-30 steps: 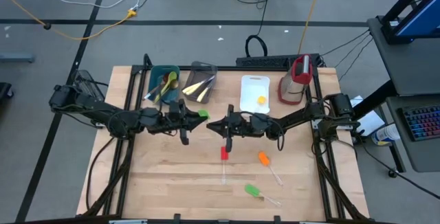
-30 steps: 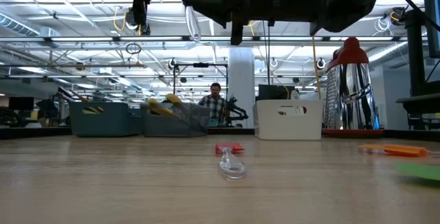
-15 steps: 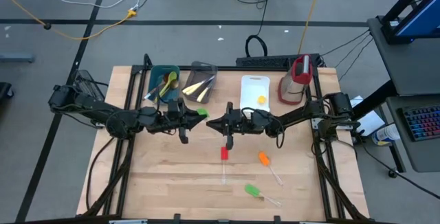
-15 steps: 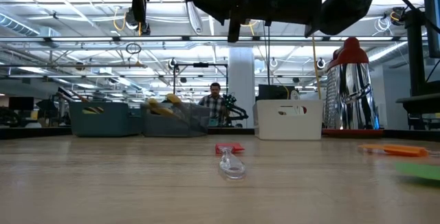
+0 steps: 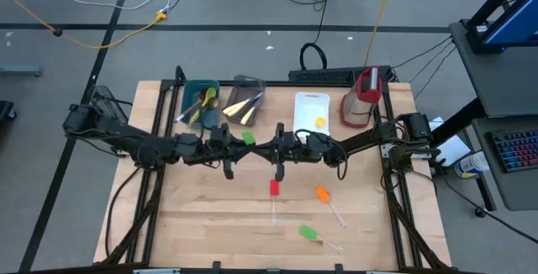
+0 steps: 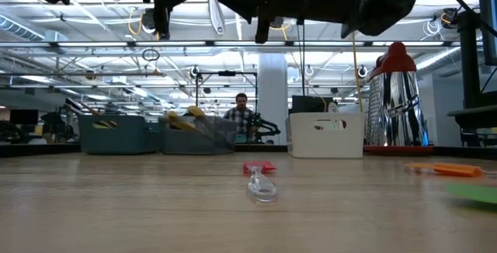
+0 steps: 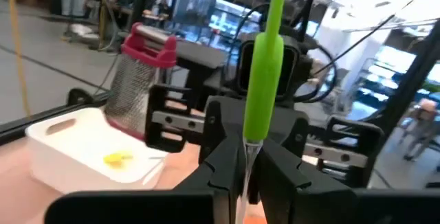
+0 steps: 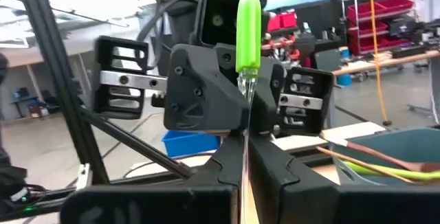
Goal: Pick & Place Kitchen Items
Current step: Put the left green spatula into the white bin
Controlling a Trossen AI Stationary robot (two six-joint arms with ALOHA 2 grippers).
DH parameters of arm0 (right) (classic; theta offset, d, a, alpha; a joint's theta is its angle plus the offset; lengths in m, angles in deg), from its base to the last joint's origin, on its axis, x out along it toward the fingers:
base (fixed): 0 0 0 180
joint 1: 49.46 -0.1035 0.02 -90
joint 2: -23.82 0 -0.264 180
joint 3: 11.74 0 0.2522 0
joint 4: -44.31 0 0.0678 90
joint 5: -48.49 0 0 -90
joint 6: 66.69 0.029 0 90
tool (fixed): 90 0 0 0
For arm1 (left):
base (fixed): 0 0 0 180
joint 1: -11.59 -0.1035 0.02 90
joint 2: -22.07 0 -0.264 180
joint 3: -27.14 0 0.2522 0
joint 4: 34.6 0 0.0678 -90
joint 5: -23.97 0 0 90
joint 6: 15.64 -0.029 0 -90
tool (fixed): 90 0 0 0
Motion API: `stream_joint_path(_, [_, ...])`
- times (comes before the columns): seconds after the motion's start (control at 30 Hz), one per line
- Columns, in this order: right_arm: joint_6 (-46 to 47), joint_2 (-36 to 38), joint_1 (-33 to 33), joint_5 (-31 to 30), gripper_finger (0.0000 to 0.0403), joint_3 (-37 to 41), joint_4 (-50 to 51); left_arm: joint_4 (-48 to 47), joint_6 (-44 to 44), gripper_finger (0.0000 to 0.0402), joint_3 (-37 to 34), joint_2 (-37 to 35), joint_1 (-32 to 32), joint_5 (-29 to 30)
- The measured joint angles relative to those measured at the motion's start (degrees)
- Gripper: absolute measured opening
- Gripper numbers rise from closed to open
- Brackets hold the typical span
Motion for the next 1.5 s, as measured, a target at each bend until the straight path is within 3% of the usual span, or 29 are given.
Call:
stream_joint_path(0.3, [-0.1, 0.2, -0.5, 0.5, 0.0004, -0.2, -1.2, -0.1, -2.7, 0.0044, -0.1, -4.3, 0.6, -4.3])
stream_joint_path(0.57, [-1.4, 0.2, -1.2, 0.1, 0.0004, -0.2, -0.3, -6.7, -2.2, 0.0044, 0.0, -8.0, 1.2, -4.6])
stream_joint_path(0.97, [-1.7, 3.1, -0.5, -0.5, 0.0004, 0.0, 11.0, -14.6, -1.9, 0.0044, 0.1, -12.2, 2.7, -2.5])
stream_joint_path(1.3, [-6.2, 14.0, -0.4, -16.4, 0.0004, 0.1, 34.9, -18.3, -1.0, 0.0044, 0.1, -12.1, 3.0, -2.5])
stream_joint_path(1.5, [-7.9, 19.2, -0.2, -24.5, 0.0005, 0.1, 44.0, -18.3, -0.9, 0.0044, 0.1, -12.2, 3.0, -2.4])
